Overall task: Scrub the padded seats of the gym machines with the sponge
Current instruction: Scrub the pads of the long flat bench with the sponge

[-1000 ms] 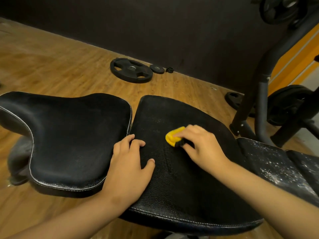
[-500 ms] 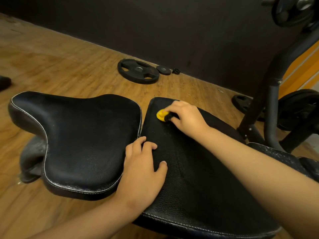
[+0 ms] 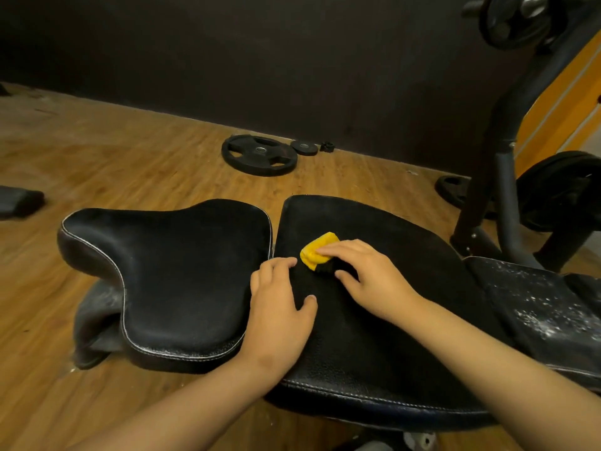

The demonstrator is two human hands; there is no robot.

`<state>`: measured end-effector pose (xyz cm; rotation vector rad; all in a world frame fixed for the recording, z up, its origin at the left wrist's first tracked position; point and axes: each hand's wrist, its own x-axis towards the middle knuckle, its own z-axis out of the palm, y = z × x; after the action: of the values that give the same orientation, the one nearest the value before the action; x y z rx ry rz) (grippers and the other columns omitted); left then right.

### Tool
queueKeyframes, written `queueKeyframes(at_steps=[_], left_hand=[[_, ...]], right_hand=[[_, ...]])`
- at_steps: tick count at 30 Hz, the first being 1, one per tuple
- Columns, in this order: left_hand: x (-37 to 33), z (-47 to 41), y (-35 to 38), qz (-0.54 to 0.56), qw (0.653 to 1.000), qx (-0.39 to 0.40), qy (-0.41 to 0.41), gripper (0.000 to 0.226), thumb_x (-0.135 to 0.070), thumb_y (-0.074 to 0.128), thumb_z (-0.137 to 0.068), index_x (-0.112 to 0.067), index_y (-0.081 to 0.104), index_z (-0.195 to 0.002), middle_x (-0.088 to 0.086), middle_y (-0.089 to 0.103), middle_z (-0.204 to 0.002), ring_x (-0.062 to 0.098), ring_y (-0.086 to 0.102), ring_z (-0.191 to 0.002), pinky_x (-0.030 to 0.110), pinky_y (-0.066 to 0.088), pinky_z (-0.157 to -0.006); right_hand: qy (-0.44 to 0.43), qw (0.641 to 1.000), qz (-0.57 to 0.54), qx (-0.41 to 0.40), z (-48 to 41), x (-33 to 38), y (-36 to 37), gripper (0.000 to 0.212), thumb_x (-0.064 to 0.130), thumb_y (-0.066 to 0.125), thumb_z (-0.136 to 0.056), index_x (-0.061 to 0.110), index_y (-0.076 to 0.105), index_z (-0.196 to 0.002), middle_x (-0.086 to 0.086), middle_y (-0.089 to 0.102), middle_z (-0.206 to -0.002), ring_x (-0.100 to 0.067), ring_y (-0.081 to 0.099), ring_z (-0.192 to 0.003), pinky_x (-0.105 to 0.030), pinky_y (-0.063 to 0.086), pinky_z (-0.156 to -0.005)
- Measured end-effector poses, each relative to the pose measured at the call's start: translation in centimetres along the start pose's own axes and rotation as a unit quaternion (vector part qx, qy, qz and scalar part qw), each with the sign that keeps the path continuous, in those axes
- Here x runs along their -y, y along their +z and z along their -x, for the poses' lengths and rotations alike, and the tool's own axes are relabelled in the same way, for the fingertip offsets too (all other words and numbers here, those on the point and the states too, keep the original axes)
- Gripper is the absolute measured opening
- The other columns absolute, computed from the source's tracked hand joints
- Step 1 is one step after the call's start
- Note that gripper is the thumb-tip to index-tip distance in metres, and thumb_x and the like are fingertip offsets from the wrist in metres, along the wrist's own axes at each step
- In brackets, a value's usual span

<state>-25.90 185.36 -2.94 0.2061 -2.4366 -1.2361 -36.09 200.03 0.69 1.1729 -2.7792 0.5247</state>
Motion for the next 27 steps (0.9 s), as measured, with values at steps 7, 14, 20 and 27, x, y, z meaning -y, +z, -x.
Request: queueKeyframes(at_steps=[7,14,20,27], left_hand=[[-1.6,-3.6,-1.1,-0.136,0.973,0.073,0.172,0.054,-0.031,0.060,-0.093,-0.024,0.041,-0.143,-0.010,0.042,-0.134,0.004,0.034,-0.125,0.008,0.023,-0.100],[-3.2,-7.8,0.9,-0.308,0.925,0.135,0.178,0.028,-0.029,0.063,-0.091,-0.019,0.061,-0.117,-0.002,0.055,-0.116,0.017,0.050,-0.113,0.029,0.044,-0.092],[-1.9,-10.1,1.3,-0.315,0.923,0.120,0.186,0.020,-0.023,0.067,-0.088,-0.019,0.064,-0.107,-0.003,0.060,-0.106,0.017,0.055,-0.102,0.032,0.047,-0.085],[-0.3,-17.4,2.7,-0.335,0.924,0.079,0.166,0.022,-0.019,0.070,-0.085,-0.012,0.065,-0.105,0.006,0.066,-0.104,0.027,0.060,-0.099,0.034,0.043,-0.079]], right_hand=[[0.025,0.999,-0.027,-0.040,4.2,-1.0,-0.7,0.046,0.016,0.050,-0.098,0.034,0.044,-0.140,0.029,0.027,-0.141,0.017,0.012,-0.136,0.003,0.005,-0.103],[0.143,0.988,-0.018,-0.062,5.7,-4.3,0.4,0.037,0.026,0.042,-0.101,0.030,0.048,-0.137,0.016,0.040,-0.146,0.006,0.023,-0.137,-0.004,0.009,-0.103],[0.142,0.986,-0.019,-0.079,5.8,-4.6,0.8,0.035,0.029,0.040,-0.102,0.031,0.049,-0.136,0.018,0.042,-0.144,0.005,0.029,-0.135,-0.002,0.010,-0.099],[0.129,0.987,-0.038,-0.089,5.9,-5.1,1.3,0.035,0.033,0.038,-0.101,0.036,0.047,-0.136,0.024,0.039,-0.143,0.017,0.020,-0.125,0.007,0.005,-0.091]])
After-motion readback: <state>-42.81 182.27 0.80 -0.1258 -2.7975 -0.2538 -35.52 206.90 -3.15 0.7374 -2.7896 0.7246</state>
